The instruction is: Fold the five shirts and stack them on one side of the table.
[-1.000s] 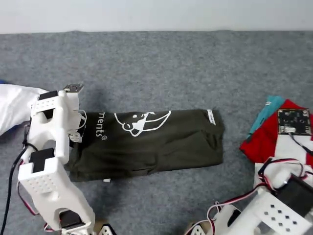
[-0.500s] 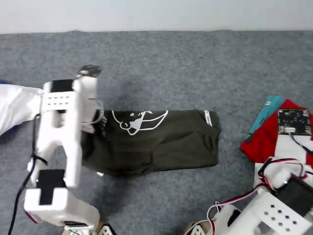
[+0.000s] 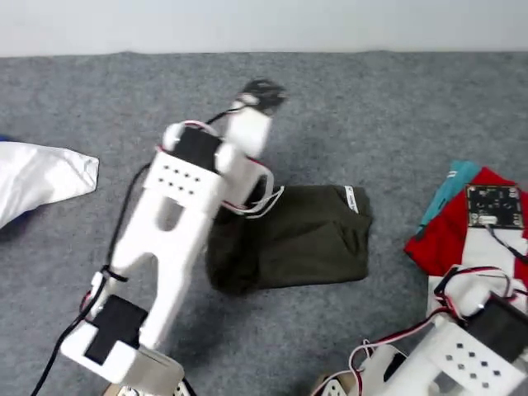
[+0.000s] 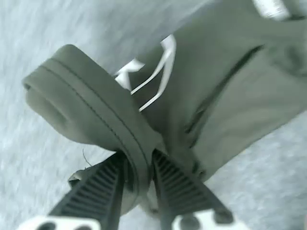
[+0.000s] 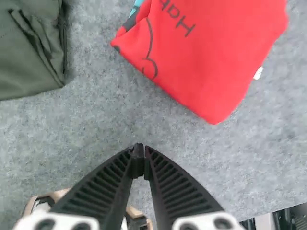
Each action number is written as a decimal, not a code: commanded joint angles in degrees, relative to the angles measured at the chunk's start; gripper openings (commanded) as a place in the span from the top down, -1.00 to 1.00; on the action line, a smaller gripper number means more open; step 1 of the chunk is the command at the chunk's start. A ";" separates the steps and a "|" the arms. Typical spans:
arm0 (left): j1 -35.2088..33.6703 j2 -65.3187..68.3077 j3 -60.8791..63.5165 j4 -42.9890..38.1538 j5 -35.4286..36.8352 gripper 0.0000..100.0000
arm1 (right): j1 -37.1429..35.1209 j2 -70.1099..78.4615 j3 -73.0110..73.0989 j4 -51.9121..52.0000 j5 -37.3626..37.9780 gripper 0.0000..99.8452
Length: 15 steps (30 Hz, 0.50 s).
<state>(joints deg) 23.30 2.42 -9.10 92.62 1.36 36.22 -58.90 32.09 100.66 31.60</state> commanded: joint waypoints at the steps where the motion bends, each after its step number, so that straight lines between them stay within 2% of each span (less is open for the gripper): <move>1: 5.71 2.02 -6.29 0.44 0.62 0.99 | -0.57 -0.57 0.53 2.15 -0.53 0.98; 6: 10.64 10.55 -14.02 0.44 1.49 0.99 | -0.57 -0.57 0.88 2.15 -0.62 0.98; 15: 13.98 27.16 -33.45 0.53 5.71 0.99 | -0.57 -0.57 0.88 2.15 -0.62 0.98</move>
<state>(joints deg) 36.22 27.21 -35.38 92.62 5.49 36.22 -58.90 33.32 100.66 31.60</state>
